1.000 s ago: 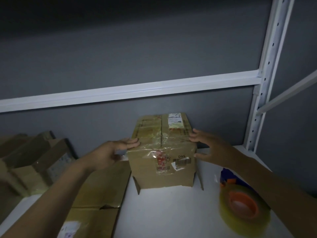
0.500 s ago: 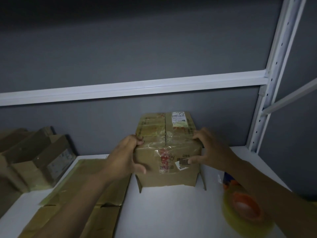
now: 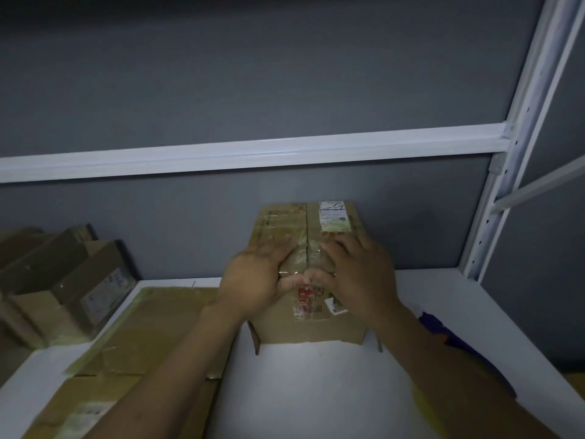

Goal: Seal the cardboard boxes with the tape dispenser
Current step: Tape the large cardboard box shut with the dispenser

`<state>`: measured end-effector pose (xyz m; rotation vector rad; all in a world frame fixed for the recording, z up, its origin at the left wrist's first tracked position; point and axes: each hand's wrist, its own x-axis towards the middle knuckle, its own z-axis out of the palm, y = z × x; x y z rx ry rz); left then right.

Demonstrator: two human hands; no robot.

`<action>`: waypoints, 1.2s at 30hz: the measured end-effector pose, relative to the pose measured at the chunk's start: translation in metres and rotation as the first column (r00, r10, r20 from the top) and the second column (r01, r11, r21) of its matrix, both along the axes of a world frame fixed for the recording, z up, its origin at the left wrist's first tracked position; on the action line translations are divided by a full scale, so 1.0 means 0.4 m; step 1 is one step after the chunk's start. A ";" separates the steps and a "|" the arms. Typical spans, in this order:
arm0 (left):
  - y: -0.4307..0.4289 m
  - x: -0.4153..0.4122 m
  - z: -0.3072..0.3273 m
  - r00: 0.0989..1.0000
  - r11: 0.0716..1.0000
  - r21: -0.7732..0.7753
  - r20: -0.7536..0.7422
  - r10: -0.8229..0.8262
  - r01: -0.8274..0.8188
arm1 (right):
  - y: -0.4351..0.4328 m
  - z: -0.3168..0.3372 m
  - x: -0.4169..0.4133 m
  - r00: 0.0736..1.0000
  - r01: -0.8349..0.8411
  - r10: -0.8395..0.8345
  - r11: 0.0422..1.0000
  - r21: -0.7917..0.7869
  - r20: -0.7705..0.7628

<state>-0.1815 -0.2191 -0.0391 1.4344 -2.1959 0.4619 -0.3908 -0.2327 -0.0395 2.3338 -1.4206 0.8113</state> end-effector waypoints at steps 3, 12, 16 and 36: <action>-0.001 0.013 0.009 0.998 0.996 0.078 0.026 -0.055 0.053 | -0.002 -0.007 -0.012 0.996 -0.089 0.089 0.995 0.045 -0.005; 0.027 0.158 0.009 0.955 0.883 0.398 -0.253 -0.154 0.248 | -0.002 -0.031 -0.176 0.894 -0.388 0.268 0.864 0.322 0.358; 0.032 0.147 -0.002 0.922 0.873 0.385 -0.351 -0.161 0.299 | 0.013 -0.036 -0.140 0.840 -0.363 0.183 0.889 0.278 0.510; -0.036 0.005 0.087 0.999 0.792 0.610 0.022 -0.028 0.009 | 0.003 0.040 -0.010 0.995 0.018 -0.008 0.994 0.108 -0.095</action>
